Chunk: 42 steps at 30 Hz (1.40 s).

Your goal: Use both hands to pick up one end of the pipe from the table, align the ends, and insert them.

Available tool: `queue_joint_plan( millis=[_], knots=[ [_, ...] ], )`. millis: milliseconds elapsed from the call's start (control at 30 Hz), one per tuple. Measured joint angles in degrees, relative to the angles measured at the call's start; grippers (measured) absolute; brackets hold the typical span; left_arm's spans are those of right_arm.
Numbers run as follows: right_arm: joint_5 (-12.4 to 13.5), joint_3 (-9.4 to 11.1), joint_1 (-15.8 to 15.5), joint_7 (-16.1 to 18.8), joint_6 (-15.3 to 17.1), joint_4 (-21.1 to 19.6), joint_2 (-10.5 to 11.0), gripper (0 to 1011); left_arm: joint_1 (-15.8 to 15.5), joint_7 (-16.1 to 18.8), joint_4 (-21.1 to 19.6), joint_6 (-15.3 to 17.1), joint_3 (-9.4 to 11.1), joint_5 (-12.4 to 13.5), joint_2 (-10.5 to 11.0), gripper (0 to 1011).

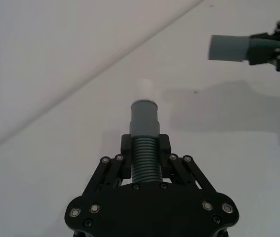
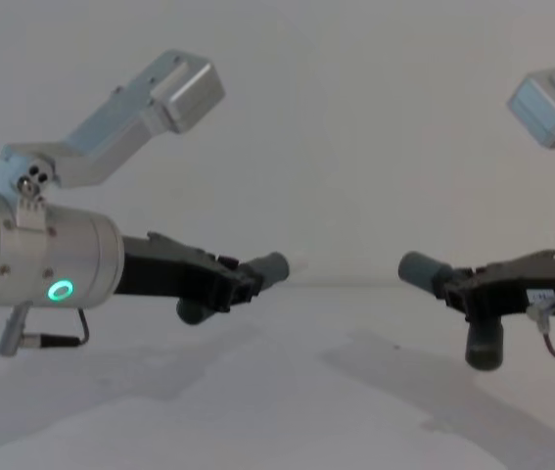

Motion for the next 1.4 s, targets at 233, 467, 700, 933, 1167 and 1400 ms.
queue_joint_plan(
  millis=[233, 467, 700, 933, 1167, 1400],
  knots=[
    [-2.78, -1.15, 0.89, 1.39, -4.59, -0.91, 2.17, 153, -2.36, -4.69, -0.41, -3.44, 1.47, 1.56, 2.46, 300],
    [-5.92, -2.49, 1.99, 2.99, -9.96, -1.53, 4.81, 153, -5.01, -9.50, -0.50, -7.06, 3.19, 3.13, 4.86, 300],
    [-9.26, -3.72, 3.26, 4.51, -15.95, -1.81, 7.51, 153, -8.26, -15.28, -0.34, -11.73, 5.37, 4.81, 7.33, 300],
    [-12.59, -4.91, 4.76, 5.84, -22.01, -1.84, 10.08, 153, -11.33, -19.94, 0.16, -15.90, 7.35, 6.08, 9.20, 300],
    [-15.20, -5.53, 5.61, 6.78, -26.82, -1.16, 11.86, 153, -15.41, -25.99, 0.96, -21.81, 9.80, 7.51, 11.06, 300],
    [-15.26, -4.68, 5.23, 8.03, -27.26, -0.34, 13.38, 152, -17.81, -29.37, 1.33, -25.18, 11.24, 8.33, 12.07, 300]
  ],
)
